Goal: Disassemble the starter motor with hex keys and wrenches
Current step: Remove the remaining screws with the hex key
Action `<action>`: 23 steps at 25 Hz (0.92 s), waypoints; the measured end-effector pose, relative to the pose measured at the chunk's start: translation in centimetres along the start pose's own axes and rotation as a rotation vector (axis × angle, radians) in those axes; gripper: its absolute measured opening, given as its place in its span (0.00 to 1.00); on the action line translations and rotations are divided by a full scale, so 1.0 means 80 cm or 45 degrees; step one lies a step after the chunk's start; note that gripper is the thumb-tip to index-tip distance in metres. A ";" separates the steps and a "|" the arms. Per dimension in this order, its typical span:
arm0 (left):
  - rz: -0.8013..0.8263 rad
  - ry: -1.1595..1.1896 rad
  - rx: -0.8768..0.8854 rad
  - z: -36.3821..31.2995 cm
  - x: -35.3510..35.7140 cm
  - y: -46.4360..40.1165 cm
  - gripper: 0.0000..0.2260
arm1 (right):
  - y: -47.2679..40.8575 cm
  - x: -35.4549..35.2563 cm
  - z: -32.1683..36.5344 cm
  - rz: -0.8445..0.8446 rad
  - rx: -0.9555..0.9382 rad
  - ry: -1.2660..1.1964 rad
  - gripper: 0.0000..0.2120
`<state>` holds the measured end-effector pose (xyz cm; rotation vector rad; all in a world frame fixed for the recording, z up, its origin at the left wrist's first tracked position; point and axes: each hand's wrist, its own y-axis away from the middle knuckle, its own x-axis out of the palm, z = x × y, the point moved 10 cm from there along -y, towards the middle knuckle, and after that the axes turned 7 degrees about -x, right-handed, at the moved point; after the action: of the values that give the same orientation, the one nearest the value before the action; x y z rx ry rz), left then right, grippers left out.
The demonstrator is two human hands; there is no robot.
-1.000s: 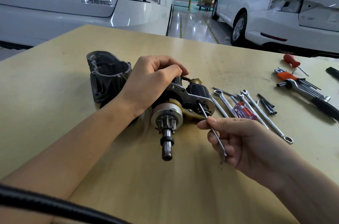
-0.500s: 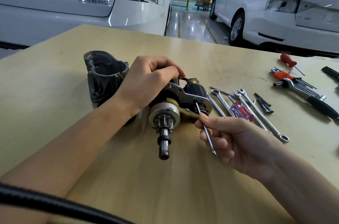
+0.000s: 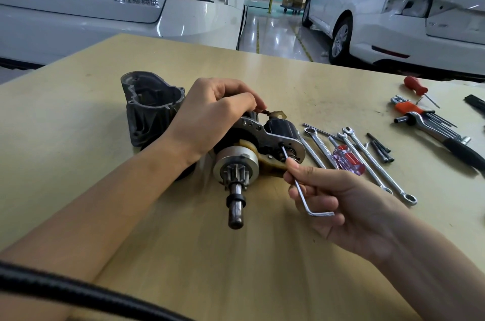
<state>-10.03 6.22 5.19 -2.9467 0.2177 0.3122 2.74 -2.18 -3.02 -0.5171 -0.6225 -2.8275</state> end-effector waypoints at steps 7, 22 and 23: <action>-0.013 -0.031 -0.006 0.001 0.000 0.000 0.08 | 0.001 -0.001 0.001 -0.036 0.001 -0.008 0.08; 0.602 -0.693 0.660 -0.079 0.109 0.108 0.03 | 0.006 0.011 0.008 0.124 -0.097 0.048 0.08; 0.581 -0.662 0.616 -0.076 0.107 0.105 0.05 | 0.005 0.008 0.009 0.107 -0.116 0.076 0.09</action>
<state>-1.93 -4.21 7.92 -2.2213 0.7642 0.9178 2.44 -2.29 -1.99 -0.4606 -0.4512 -2.7902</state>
